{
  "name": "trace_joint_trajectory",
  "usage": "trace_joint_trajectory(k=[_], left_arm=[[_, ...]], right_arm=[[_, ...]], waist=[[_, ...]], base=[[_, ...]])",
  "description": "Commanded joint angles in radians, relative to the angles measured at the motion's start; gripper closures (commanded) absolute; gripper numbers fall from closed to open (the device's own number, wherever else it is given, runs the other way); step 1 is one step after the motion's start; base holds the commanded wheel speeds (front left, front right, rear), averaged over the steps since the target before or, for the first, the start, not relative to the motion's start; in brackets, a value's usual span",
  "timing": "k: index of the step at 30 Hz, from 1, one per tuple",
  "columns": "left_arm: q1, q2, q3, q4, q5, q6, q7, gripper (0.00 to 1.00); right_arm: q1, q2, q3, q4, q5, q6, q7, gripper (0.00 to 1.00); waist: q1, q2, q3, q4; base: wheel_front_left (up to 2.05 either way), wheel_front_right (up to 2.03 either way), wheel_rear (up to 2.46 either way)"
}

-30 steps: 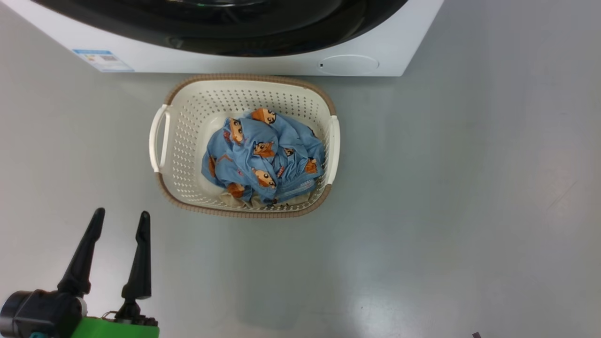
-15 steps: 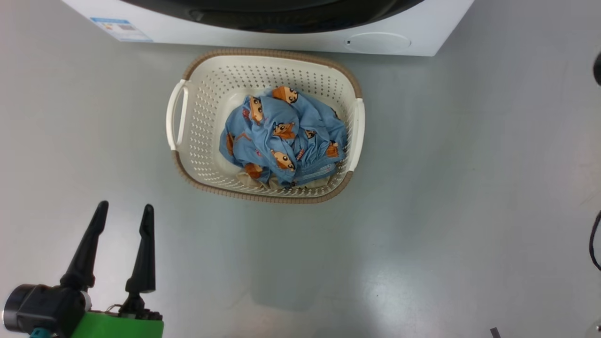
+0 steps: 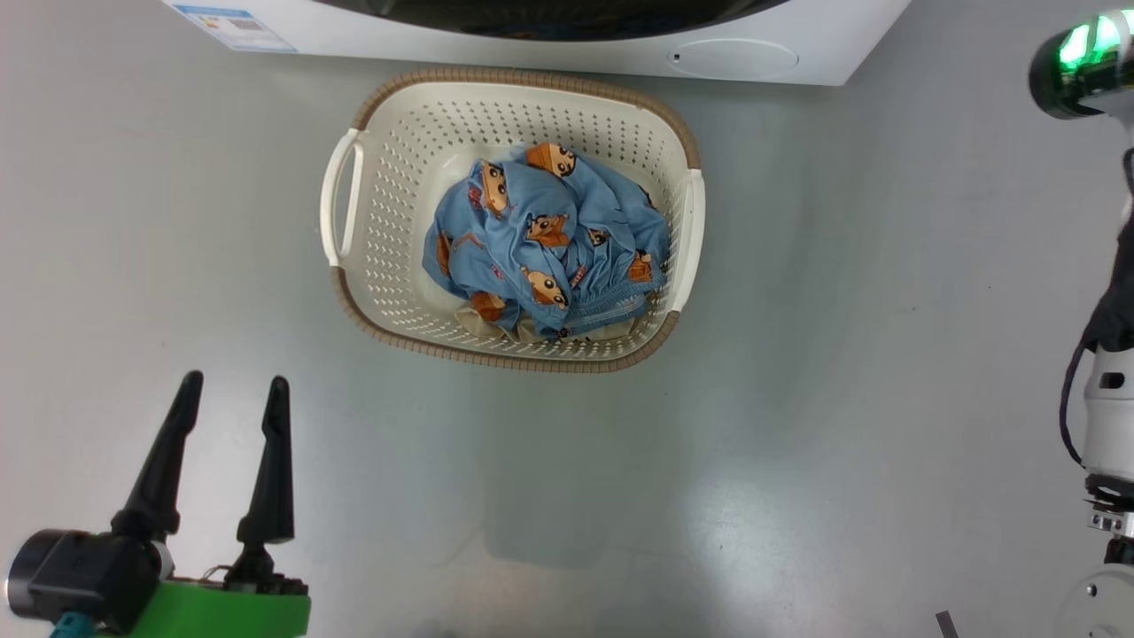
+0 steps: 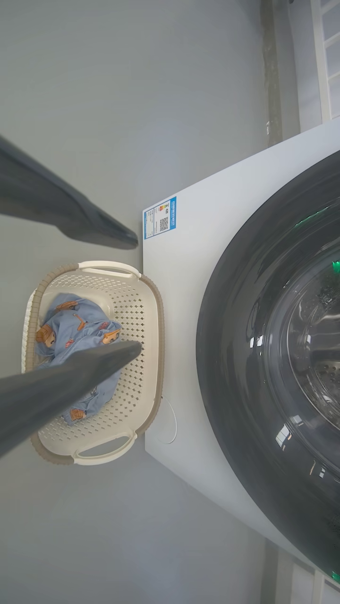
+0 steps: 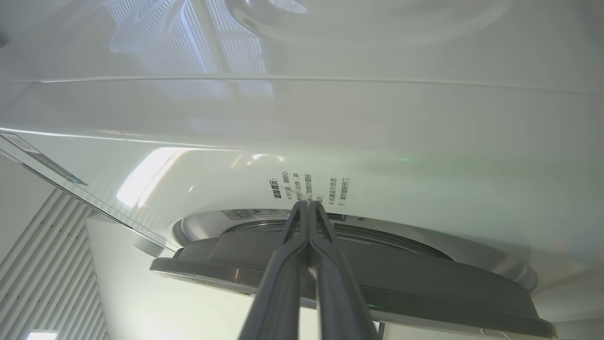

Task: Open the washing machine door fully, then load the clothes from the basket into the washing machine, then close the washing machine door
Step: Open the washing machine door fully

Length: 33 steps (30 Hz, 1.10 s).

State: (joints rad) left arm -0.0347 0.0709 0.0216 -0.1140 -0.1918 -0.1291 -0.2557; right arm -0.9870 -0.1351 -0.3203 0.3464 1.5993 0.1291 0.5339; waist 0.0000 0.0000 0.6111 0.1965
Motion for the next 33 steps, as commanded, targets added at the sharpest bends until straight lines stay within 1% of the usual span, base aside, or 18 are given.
trace_joint_trajectory(k=[1,9,33], left_arm=[[-0.012,0.015,0.038,-0.024,0.0,-0.002,-0.006,0.0],[-0.016,0.01,0.032,-0.02,-0.002,-0.002,-0.006,0.0],[-0.002,-0.003,0.018,-0.014,-0.013,-0.002,-0.006,0.0]], right_arm=[[-0.019,0.02,0.032,-0.021,-0.017,0.002,0.014,1.0],[-0.057,0.029,0.072,-0.014,-0.032,0.002,0.038,1.0],[-0.157,0.002,0.149,0.013,-0.056,0.002,0.062,1.0]], waist=[[0.0,0.0,0.002,0.0],[0.0,0.0,0.007,0.01],[0.0,0.0,0.043,0.031]], base=[[0.0,0.0,0.0],[0.0,0.0,0.0],[0.0,0.0,0.0]])
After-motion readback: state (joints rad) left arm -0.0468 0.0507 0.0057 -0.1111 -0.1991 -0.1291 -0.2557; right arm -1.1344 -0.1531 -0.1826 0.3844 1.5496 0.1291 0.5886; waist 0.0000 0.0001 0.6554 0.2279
